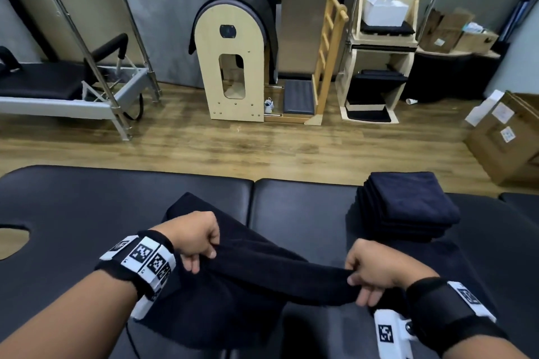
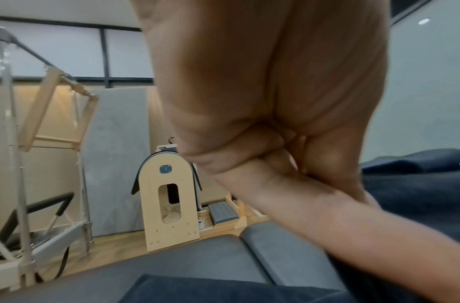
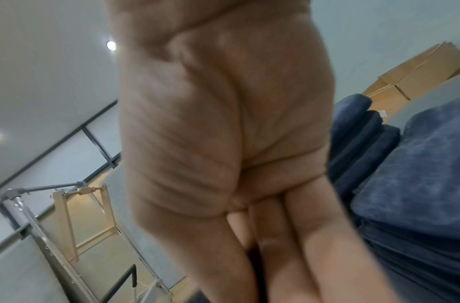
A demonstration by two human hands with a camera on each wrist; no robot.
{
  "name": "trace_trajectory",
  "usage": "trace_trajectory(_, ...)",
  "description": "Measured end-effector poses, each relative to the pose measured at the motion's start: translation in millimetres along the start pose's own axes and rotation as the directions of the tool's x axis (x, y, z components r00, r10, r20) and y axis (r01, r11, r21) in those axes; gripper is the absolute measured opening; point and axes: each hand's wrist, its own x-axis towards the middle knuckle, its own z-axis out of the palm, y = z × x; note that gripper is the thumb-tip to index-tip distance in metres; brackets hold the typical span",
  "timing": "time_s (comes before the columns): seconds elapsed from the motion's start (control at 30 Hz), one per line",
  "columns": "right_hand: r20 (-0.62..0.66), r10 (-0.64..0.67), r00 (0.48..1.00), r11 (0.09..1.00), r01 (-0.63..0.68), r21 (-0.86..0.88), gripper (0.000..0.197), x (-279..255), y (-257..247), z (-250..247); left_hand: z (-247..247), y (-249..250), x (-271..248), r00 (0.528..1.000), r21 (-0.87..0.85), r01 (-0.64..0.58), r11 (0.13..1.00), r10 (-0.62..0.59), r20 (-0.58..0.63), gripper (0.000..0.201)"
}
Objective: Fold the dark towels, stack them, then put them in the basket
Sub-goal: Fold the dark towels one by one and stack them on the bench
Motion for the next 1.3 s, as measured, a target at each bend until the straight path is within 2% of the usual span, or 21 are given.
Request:
trace_trajectory(0.07,0.052,0.058,0.997,0.998,-0.059,0.004,0.011,11.6,-16.5,-8.2,-21.3,-3.8,14.8,1.0,0.07,0.002,0.998,0.0,-0.028,0.007)
trace_trajectory(0.1,0.021,0.079,0.997,0.997,-0.079,0.025,0.009,19.2,-28.7,-14.2,-34.9,-4.6,24.0,0.997,0.067,-0.012,0.998,0.017,-0.078,0.004)
trace_trajectory(0.2,-0.222,0.112,0.969,0.988,-0.085,0.127,0.009,43.9,-69.9,-42.4,-77.0,2.1,48.3,0.97,-0.091,-0.065,0.994,0.041,-0.24,0.008)
trace_trajectory(0.27,-0.439,0.086,0.895,0.996,-0.06,0.073,0.014,50.7,-103.5,-75.9,-115.2,16.8,56.4,0.939,-0.158,-0.109,0.981,0.05,-0.34,0.009)
trace_trajectory(0.33,-0.633,0.018,0.774,0.999,-0.043,-0.024,0.022,41.4,-138.5,-118.9,-165.4,40.1,47.7,0.863,-0.092,-0.17,0.981,0.103,-0.494,0.01)
trace_trajectory(0.37,-0.715,-0.02,0.699,0.999,-0.02,-0.048,0.018,28.7,-157.0,-142.6,-194.4,54.0,35.4,0.794,-0.024,-0.206,0.978,0.153,-0.588,0.013)
trace_trajectory(0.4,-0.783,-0.068,0.619,0.997,0.026,-0.066,0.014,12.9,-174.4,-165.2,-224.1,67.0,19.1,0.7,0.081,-0.231,0.969,0.224,-0.678,0.017)
trace_trajectory(0.47,-0.918,-0.153,0.365,0.981,0.165,-0.098,0.018,-26.5,-205.5,-206.7,-277.1,91.9,-23.4,0.451,0.326,-0.221,0.919,0.393,-0.802,0.021)
trace_trajectory(0.53,-0.973,-0.205,0.104,0.95,0.26,-0.172,0.024,-74.0,-229.2,-233.1,-313.3,110.6,-68.8,0.216,0.479,-0.203,0.854,0.516,-0.829,0.022)
trace_trajectory(0.6,-0.971,-0.224,-0.081,0.923,0.302,-0.238,0.026,-110.9,-240.2,-240.7,-327.9,117.9,-102.3,0.075,0.535,-0.202,0.82,0.558,-0.827,0.021)
trace_trajectory(0.63,-0.962,-0.245,-0.124,0.917,0.294,-0.272,0.026,-121.5,-240.3,-237.9,-327.6,117.7,-112.3,0.04,0.548,-0.202,0.812,0.566,-0.823,0.021)
trace_trajectory(0.67,-0.952,-0.271,-0.141,0.911,0.281,-0.301,0.026,-128.6,-238.6,-230.8,-323.5,115.4,-119.0,0.023,0.557,-0.202,0.805,0.573,-0.819,0.022)
trace_trajectory(0.7,-0.943,-0.303,-0.139,0.906,0.265,-0.33,0.025,-132.6,-234.0,-221.3,-315.4,111.8,-123.4,0.026,0.56,-0.202,0.803,0.576,-0.817,0.022)
trace_trajectory(0.77,-0.932,-0.35,-0.092,0.901,0.238,-0.362,0.023,-132.6,-217.3,-198.6,-289.2,101.8,-121.9,0.083,0.543,-0.194,0.817,0.566,-0.821,0.018)
trace_trajectory(0.97,-0.932,-0.351,0.092,0.927,0.173,-0.332,0.018,-114.6,-129.1,-118.1,-175.4,63.0,-94.1,0.252,0.507,-0.226,0.832,0.552,-0.794,0.014)
trace_trajectory(1.0,-0.927,-0.344,0.151,0.936,0.141,-0.324,0.017,-111.4,-110.8,-101.0,-152.8,57.1,-89.2,0.296,0.499,-0.224,0.837,0.546,-0.784,0.013)
trace_trajectory(1.03,-0.915,-0.33,0.23,0.944,0.095,-0.317,0.015,-106.8,-89.9,-80.7,-126.1,51.8,-86.1,0.363,0.484,-0.222,0.847,0.532,-0.765,0.012)
trace_trajectory(1.1,-0.885,-0.294,0.362,0.951,0.021,-0.307,0.014,-93.7,-48.9,-39.0,-73.6,40.5,-78.9,0.54,0.447,-0.2,0.872,0.479,-0.692,0.012)
trace_trajectory(1.13,-0.867,-0.274,0.417,0.955,0.009,-0.297,0.014,-84.4,-29.2,-17.7,-49.1,33.4,-74.8,0.61,0.431,-0.191,0.882,0.451,-0.652,0.013)
trace_trajectory(1.2,-0.825,-0.223,0.519,0.966,0.006,-0.257,0.015,-71.7,8.9,25.5,1.2,20.0,-69.2,0.712,0.38,-0.178,0.908,0.385,-0.587,0.015)
trace_trajectory(1.3,-0.764,-0.168,0.623,0.977,0.004,-0.212,0.016,-64.4,47.8,77.4,61.7,3.2,-66.4,0.815,0.296,-0.154,0.943,0.29,-0.501,0.013)
